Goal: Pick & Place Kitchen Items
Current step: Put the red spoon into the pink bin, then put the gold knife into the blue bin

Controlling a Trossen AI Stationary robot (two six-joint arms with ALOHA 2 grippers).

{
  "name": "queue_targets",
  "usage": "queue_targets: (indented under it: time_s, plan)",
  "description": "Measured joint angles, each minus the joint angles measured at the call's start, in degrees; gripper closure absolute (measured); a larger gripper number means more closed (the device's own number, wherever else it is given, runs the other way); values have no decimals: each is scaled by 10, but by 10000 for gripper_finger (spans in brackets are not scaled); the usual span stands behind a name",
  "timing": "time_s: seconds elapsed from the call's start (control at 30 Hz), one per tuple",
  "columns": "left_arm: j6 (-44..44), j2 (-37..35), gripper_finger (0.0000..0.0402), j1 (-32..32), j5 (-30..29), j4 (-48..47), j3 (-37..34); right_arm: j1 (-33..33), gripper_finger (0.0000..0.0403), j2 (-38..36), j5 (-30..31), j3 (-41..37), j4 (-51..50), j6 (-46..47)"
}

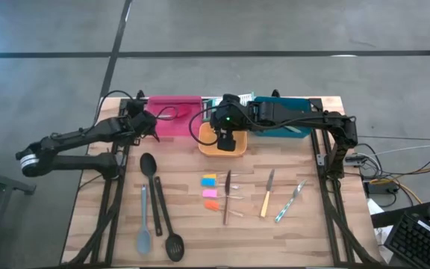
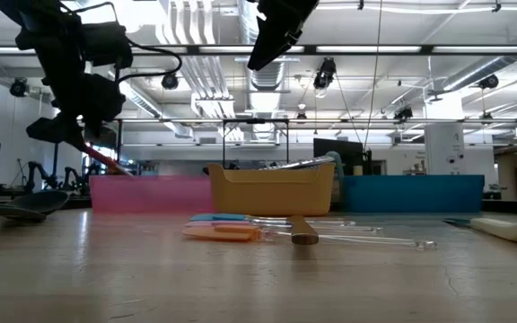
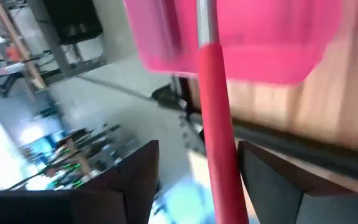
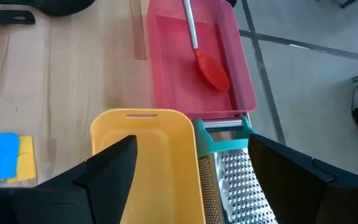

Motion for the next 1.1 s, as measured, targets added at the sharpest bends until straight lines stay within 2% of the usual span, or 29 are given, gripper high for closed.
queue_targets:
  time_s: [0.1, 0.27, 0.47, 0.63, 0.8, 0.9, 1.0, 1.1]
  plan:
    - [-20, 0, 180, 0, 61, 31, 0, 0, 92, 0, 0, 0, 1, 0]
    - [-29, 0, 180, 0, 108, 78, 0, 0, 82, 0, 0, -1, 1, 4]
    - [-48, -17, 179, 0, 94, 135, 1, 0, 73, 0, 0, -1, 2, 4]
    - [-125, -54, 181, -6, 100, 123, 45, -1, 74, 0, 0, -1, 2, 4]
    - [-258, -92, 182, -20, 154, 62, 108, -1, 92, 0, 0, -1, 1, 4]
    - [-343, -109, 185, -25, 160, -3, 147, -1, 105, 0, 0, -1, 1, 4]
    - [-440, -116, 190, -25, 113, -109, 182, -1, 117, 0, 0, -1, -1, 4]
    - [-547, -107, 195, -25, 67, -257, 209, -1, 128, 0, 0, -2, -1, 5]
